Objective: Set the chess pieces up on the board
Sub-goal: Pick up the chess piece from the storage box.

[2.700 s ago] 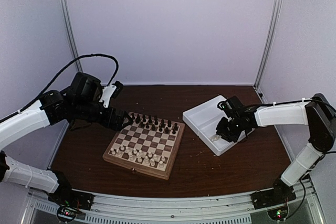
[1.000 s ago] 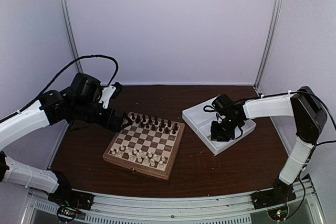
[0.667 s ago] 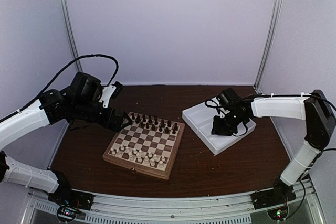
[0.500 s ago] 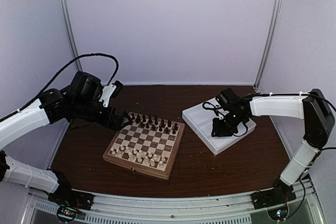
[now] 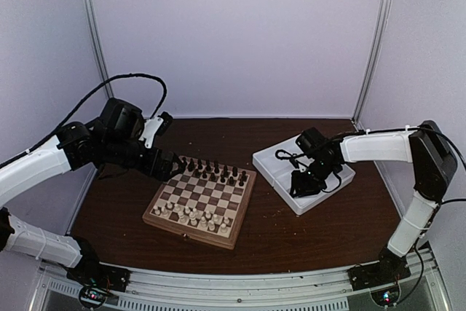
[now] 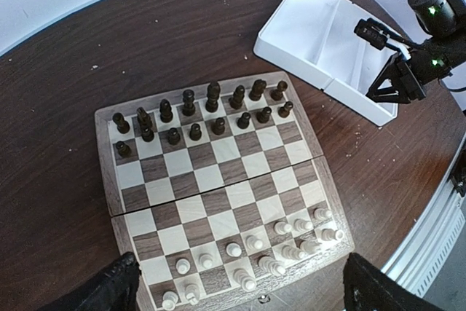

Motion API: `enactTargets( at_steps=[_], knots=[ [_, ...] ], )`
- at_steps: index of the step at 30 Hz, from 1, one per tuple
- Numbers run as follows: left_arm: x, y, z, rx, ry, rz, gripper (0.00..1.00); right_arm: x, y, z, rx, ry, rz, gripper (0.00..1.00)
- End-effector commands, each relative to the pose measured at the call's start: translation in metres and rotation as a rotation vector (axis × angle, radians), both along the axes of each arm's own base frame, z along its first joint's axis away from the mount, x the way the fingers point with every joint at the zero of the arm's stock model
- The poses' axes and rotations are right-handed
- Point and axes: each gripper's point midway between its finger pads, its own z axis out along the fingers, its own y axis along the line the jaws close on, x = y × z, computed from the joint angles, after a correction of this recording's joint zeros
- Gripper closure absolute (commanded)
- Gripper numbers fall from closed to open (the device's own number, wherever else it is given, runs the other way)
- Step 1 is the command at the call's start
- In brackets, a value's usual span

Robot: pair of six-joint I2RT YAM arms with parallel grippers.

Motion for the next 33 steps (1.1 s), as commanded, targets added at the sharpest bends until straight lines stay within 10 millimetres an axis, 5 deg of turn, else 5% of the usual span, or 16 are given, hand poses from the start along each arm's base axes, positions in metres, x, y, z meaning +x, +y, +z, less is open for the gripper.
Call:
enactTargets(
  at_steps=[1,11,20,27,33],
  knots=[
    [0.004,-0.004,0.014,-0.031,-0.017,0.001,0.02,-0.009,0.004,-0.01,0.01,0.034,0.041,0.69],
    [0.005,-0.005,0.013,-0.029,-0.014,0.001,0.02,-0.024,-0.022,-0.033,-0.159,0.105,0.093,0.68],
    [0.006,-0.005,0.017,-0.032,-0.02,0.0,0.02,-0.008,-0.043,-0.022,-0.357,0.049,0.093,0.71],
    [0.008,-0.007,0.018,-0.032,-0.018,0.0,0.02,-0.005,-0.037,-0.013,-0.319,0.023,0.09,0.86],
    [0.008,-0.01,0.018,-0.037,-0.014,-0.007,0.02,0.007,-0.022,0.011,-0.219,-0.079,0.078,0.85]
  ],
)
